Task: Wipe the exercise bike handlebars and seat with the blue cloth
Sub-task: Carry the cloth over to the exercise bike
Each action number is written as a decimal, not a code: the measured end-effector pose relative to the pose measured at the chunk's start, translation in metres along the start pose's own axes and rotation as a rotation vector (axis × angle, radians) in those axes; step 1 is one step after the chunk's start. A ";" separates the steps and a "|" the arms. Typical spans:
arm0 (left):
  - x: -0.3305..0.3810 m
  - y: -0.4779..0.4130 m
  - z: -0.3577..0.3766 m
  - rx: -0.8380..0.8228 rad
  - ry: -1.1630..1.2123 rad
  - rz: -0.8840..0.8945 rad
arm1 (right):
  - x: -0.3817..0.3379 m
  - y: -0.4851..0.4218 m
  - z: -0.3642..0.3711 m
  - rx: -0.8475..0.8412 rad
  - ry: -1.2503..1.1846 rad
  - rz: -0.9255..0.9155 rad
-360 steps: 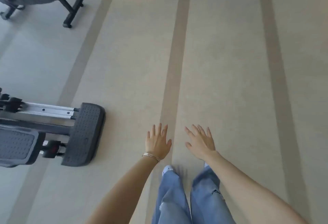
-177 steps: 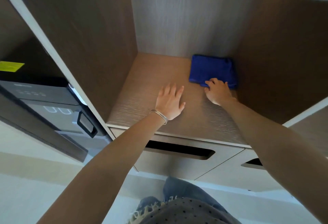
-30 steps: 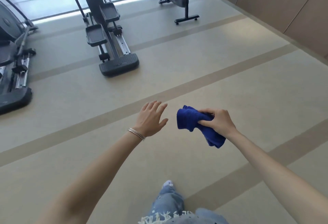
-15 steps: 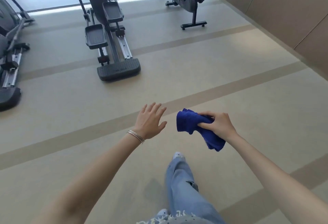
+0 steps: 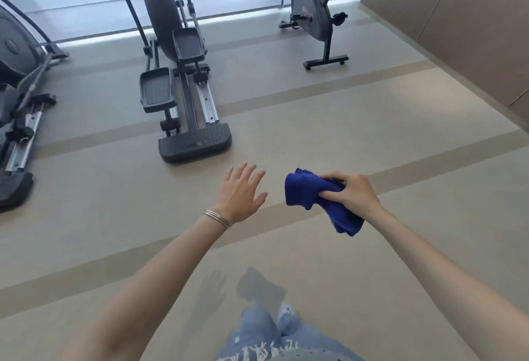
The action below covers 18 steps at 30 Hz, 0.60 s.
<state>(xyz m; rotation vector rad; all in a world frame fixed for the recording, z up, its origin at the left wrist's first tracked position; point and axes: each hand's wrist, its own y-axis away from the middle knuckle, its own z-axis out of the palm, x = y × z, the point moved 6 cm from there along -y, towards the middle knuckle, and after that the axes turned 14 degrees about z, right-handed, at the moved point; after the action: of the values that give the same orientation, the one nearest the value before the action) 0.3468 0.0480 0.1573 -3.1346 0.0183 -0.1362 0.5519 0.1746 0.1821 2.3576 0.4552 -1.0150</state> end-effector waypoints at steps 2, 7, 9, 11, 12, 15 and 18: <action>-0.014 -0.020 0.003 -0.012 0.003 -0.009 | -0.006 -0.024 -0.003 -0.010 -0.003 0.004; -0.056 -0.075 0.011 -0.043 0.016 0.003 | -0.020 -0.091 -0.001 -0.011 -0.010 0.022; -0.079 -0.103 0.009 -0.045 0.008 0.019 | -0.029 -0.122 -0.002 0.004 -0.015 0.031; -0.106 -0.135 0.004 -0.028 0.004 0.033 | -0.042 -0.155 -0.005 0.021 -0.021 0.034; -0.119 -0.150 0.000 -0.019 0.001 0.044 | -0.050 -0.170 -0.006 0.030 -0.024 0.037; -0.163 -0.199 -0.016 -0.001 -0.010 0.068 | -0.081 -0.221 -0.013 0.064 -0.032 0.045; -0.205 -0.243 -0.028 -0.006 -0.017 0.103 | -0.112 -0.268 -0.019 0.096 -0.039 0.048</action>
<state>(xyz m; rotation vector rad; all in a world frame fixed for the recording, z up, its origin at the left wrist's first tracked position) 0.1433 0.2930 0.1684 -3.1322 0.1801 -0.1093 0.3566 0.3905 0.1862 2.4164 0.3406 -1.0809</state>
